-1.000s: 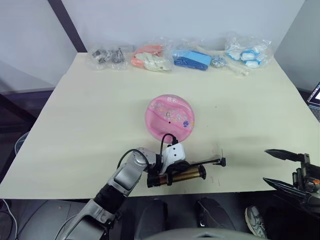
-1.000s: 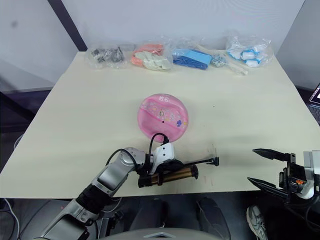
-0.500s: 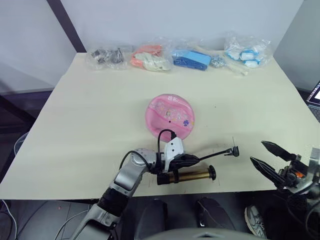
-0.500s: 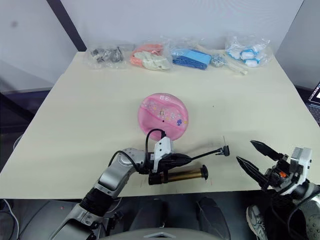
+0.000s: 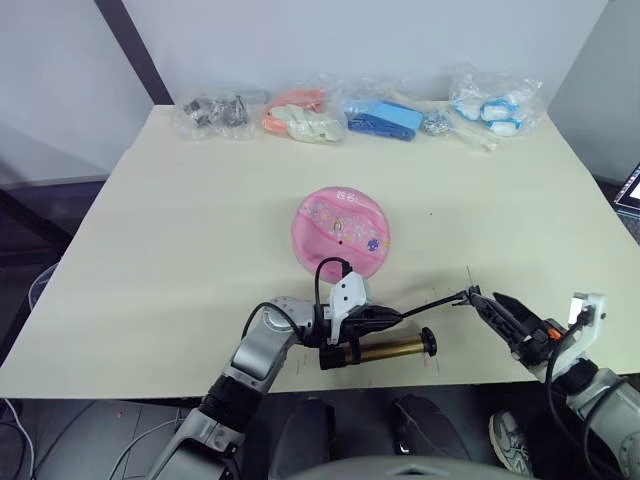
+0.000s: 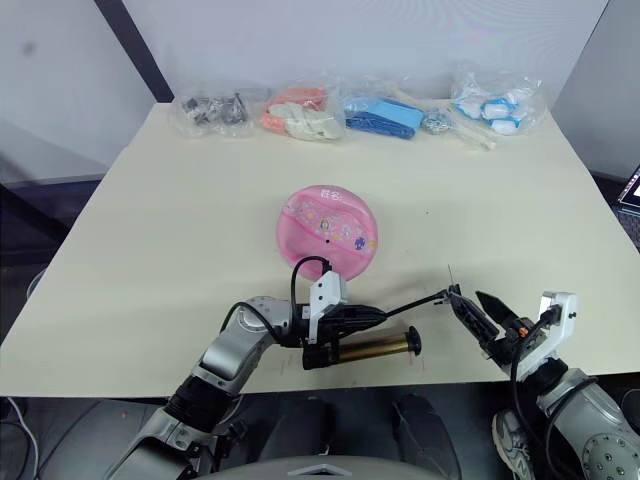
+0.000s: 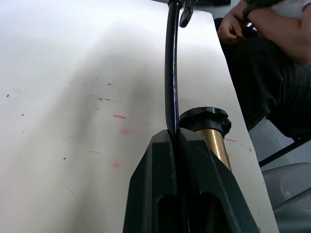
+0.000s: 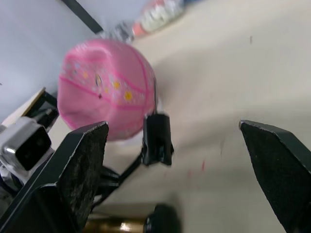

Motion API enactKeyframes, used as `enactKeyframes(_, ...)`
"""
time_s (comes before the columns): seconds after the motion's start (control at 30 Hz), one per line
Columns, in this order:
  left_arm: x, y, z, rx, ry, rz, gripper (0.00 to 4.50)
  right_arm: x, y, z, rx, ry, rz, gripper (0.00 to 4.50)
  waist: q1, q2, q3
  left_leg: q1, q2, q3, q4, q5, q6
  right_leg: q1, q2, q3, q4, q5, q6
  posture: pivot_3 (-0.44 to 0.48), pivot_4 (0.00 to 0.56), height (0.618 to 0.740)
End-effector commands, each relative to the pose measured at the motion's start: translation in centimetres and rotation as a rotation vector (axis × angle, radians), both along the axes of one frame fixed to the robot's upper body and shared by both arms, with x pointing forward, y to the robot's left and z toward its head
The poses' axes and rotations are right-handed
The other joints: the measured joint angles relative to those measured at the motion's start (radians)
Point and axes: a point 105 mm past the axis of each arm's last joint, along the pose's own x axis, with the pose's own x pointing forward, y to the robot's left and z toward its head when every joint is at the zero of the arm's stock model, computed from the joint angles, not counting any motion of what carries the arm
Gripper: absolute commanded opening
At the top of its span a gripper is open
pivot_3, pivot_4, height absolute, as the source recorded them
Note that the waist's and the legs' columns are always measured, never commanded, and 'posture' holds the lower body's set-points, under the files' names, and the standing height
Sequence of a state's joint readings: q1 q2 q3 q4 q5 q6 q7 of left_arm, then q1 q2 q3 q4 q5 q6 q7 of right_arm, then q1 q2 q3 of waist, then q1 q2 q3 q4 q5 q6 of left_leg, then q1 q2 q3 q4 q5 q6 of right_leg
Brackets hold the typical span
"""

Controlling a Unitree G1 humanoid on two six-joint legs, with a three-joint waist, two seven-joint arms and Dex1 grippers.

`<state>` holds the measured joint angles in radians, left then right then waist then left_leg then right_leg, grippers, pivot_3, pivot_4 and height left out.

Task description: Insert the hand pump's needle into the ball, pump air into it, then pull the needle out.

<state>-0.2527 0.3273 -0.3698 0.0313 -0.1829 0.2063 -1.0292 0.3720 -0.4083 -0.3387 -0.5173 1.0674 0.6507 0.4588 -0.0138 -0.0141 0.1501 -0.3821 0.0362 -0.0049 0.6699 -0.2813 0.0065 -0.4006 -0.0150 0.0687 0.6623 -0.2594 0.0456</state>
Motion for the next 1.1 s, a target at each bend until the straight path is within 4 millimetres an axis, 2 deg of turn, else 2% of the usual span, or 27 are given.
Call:
enactKeyframes(0.03, -0.2, -0.4, 1.1, -0.045, -0.032, -0.017, 0.05, 0.2, 0.8, 1.2, 0.016, -0.029, 0.035, 4.50, 0.000, 0.000, 0.000, 0.000, 0.000, 0.000, 0.000, 0.000, 0.000, 0.000, 0.000, 0.000, 0.000, 0.000, 0.000, 0.000, 0.150, 0.740)
enactKeyframes(0.27, -0.1, -0.6, 1.1, -0.050, -0.030, -0.014, 0.05, 0.7, 1.8, 1.3, 0.052, -0.039, 0.029, 4.50, 0.000, 0.000, 0.000, 0.000, 0.000, 0.000, 0.000, 0.000, 0.000, 0.000, 0.000, 0.000, 0.000, 0.000, 0.000, 0.000, 0.150, 0.740)
enactKeyframes(0.83, 0.2, -0.8, 1.4, -0.094, 0.021, 0.030, 0.05, 1.1, 2.4, 1.4, 0.126, -0.079, -0.037, 4.50, -0.001, 0.000, 0.000, 0.000, 0.000, 0.000, 0.000, 0.000, 0.000, 0.000, 0.000, 0.000, 0.000, 0.000, 0.000, 0.000, 0.150, 0.740)
enactKeyframes(1.1, 0.3, -0.7, 1.4, -0.100, 0.042, 0.041, 0.05, 0.9, 1.8, 1.5, 0.125, -0.097, -0.055, 4.50, -0.001, 0.000, 0.000, 0.000, 0.000, 0.000, 0.000, 0.000, 0.000, 0.000, 0.000, 0.000, 0.000, 0.000, 0.000, 0.000, 0.150, 0.740)
